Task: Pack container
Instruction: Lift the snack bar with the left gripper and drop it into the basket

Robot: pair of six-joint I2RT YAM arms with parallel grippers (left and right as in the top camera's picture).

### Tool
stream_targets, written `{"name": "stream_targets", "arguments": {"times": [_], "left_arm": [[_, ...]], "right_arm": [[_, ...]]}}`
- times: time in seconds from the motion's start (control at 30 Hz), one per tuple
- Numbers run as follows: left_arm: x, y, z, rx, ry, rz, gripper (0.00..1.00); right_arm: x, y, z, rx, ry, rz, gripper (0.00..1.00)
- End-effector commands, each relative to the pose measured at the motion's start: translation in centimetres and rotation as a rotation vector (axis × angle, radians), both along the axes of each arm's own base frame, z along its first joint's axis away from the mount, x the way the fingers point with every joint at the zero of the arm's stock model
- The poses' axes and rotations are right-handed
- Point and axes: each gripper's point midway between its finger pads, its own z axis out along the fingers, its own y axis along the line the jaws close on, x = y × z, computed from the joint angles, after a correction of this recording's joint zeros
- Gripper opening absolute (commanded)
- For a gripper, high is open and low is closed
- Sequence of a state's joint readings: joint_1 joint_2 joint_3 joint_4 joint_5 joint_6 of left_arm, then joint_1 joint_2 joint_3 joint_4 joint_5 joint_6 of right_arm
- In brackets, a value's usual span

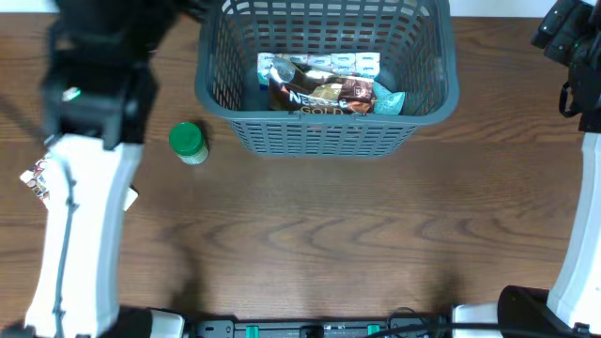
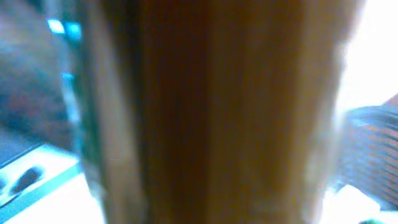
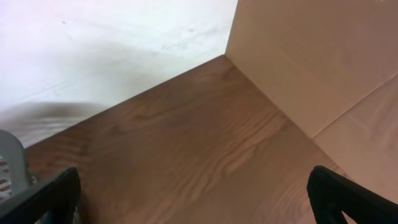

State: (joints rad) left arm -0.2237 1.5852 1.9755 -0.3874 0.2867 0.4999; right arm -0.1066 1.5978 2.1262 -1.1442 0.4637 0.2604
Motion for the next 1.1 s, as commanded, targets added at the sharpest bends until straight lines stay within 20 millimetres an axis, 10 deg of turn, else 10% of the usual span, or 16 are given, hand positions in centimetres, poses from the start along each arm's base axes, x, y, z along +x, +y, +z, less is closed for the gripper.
{"name": "stream_targets", "arguments": {"times": [0.0,0.33,0.83,1.07], "left_arm": [[-0.8,-5.0,0.0,0.061,-0.059,-0.222,0.06],[1.6,-11.4,-10.2,0.155,0.145,-0.426,0.06],[3.9,-13.2,-20.3,0.204,0.386,-0.447,0.06],[4.0,-13.0,-20.5,0.198,0.403,-0.426,0.94]], "right_arm": [[0.0,-0.2,-0.1,0.009,-0.005,-0.016,0.99],[0.0,-0.2,-0.1,0.009,-0.005,-0.016,0.99],[0.0,-0.2,-0.1,0.009,-0.005,-0.016,0.99],[0.0,-0.2,-0.1,0.009,-0.005,-0.016,0.99]]}}
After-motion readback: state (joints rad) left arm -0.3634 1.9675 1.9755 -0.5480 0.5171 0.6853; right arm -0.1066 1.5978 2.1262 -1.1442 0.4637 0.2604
